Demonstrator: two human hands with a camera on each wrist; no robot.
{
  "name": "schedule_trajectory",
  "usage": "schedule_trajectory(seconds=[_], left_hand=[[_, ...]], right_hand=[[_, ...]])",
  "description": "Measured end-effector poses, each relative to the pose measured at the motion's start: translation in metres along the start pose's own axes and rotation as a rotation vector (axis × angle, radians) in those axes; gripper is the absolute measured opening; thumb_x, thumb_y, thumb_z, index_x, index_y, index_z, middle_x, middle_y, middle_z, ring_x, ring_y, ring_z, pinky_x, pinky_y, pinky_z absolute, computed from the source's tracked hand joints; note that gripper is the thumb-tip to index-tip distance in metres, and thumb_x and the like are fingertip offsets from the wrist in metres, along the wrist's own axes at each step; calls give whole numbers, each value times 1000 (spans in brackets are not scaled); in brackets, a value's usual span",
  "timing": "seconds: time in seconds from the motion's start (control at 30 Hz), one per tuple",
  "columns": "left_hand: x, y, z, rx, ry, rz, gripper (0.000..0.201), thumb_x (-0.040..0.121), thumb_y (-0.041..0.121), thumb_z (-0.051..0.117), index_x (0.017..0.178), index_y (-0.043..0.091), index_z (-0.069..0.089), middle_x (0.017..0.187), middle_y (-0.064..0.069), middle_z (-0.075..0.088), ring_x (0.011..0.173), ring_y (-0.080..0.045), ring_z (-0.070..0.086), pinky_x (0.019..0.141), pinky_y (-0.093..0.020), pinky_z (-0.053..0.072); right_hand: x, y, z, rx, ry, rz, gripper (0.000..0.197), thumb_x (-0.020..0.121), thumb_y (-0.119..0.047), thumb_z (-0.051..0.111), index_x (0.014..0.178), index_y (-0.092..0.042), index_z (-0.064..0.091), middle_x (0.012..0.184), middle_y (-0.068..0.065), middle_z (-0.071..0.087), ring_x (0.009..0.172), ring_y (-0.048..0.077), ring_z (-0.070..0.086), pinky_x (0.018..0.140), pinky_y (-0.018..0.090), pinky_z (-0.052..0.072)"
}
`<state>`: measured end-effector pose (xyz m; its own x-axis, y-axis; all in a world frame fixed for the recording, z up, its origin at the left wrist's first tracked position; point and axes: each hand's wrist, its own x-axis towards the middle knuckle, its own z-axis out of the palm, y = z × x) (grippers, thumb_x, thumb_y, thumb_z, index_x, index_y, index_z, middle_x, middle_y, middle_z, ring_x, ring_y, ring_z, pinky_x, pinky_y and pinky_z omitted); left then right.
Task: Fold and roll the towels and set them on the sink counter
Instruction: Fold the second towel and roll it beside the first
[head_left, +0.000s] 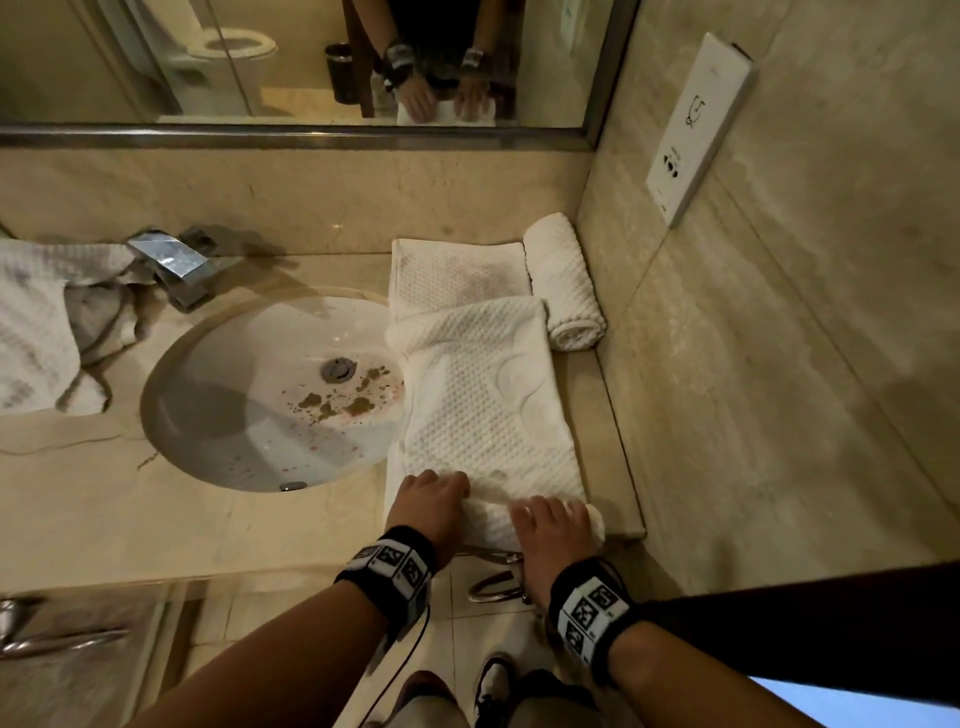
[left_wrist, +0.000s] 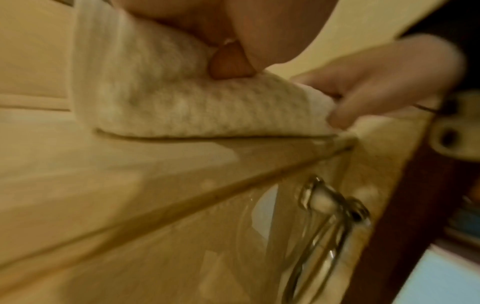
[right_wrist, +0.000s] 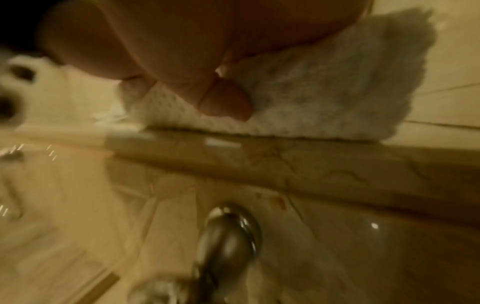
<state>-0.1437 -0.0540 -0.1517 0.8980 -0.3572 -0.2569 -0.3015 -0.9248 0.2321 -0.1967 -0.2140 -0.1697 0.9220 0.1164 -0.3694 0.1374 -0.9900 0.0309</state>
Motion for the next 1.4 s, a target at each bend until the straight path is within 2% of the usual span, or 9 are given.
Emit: schedule_trajectory(seconds=[0.1, 0.3, 0.43, 0.6, 0.8, 1.03, 1.1, 1.2, 1.4], left_hand=[[-15, -2, 11, 97, 79, 89, 56, 63, 27, 73, 114, 22, 52, 115, -1, 59, 105, -25, 56, 94, -38, 43], [-39, 1, 33, 236, -5, 251, 89, 44, 25, 72, 128, 14, 47, 122, -11, 62, 110, -32, 60, 96, -49, 47], [-16, 10, 16, 202, -21, 173, 63, 47, 21, 78, 106, 16, 55, 97, -5, 66, 87, -26, 62, 83, -39, 52], [2, 13, 5, 220, -51, 75, 45, 87, 24, 52, 129, 13, 40, 128, -7, 52, 119, -30, 46, 104, -39, 30], [-1, 15, 0, 92, -79, 38, 43, 88, 29, 49, 129, 17, 42, 127, -6, 55, 117, -28, 49, 103, -37, 32], [-44, 6, 32, 232, -28, 173, 90, 47, 34, 71, 130, 18, 44, 122, -13, 56, 107, -33, 45, 92, -51, 48], [-43, 9, 26, 260, -73, 153, 88, 57, 27, 70, 137, 19, 34, 128, -13, 50, 110, -33, 42, 98, -49, 41], [-33, 19, 13, 265, -112, 71, 65, 77, 21, 54, 138, 16, 29, 132, -10, 42, 117, -32, 39, 104, -45, 26], [-10, 16, -4, 174, -272, -13, 56, 81, 35, 49, 133, 19, 33, 124, -7, 55, 113, -29, 51, 98, -44, 34]], right_hand=[[16, 3, -19, -29, -70, -6, 69, 71, -36, 70, 130, -22, 37, 127, 3, 48, 119, 27, 45, 102, 47, 30], [46, 21, -46, 117, -346, -76, 58, 83, -57, 49, 126, -20, 39, 127, 7, 54, 113, 29, 55, 93, 43, 44], [38, 19, -47, 39, -262, -79, 54, 83, -42, 59, 128, -22, 37, 130, 6, 48, 119, 29, 47, 101, 47, 38], [5, 7, -34, -44, -19, -29, 72, 82, -33, 62, 141, -24, 23, 137, 7, 35, 126, 29, 34, 110, 47, 23], [10, 13, -30, -42, -99, -56, 71, 79, -30, 67, 139, -19, 28, 134, 7, 43, 125, 28, 40, 107, 47, 28], [36, 24, -52, 73, -403, -99, 47, 91, -44, 51, 129, -16, 48, 130, 8, 55, 117, 28, 55, 93, 38, 43], [36, 25, -53, 116, -424, -91, 45, 92, -29, 59, 131, -8, 49, 132, 15, 54, 120, 33, 53, 95, 38, 43], [20, 13, -54, 21, -273, -68, 60, 87, -42, 60, 136, -16, 37, 133, 13, 48, 122, 34, 46, 101, 46, 35], [-2, -11, -31, -127, -136, -42, 75, 85, -30, 60, 146, -22, 17, 139, 14, 34, 125, 35, 34, 107, 56, 21]])
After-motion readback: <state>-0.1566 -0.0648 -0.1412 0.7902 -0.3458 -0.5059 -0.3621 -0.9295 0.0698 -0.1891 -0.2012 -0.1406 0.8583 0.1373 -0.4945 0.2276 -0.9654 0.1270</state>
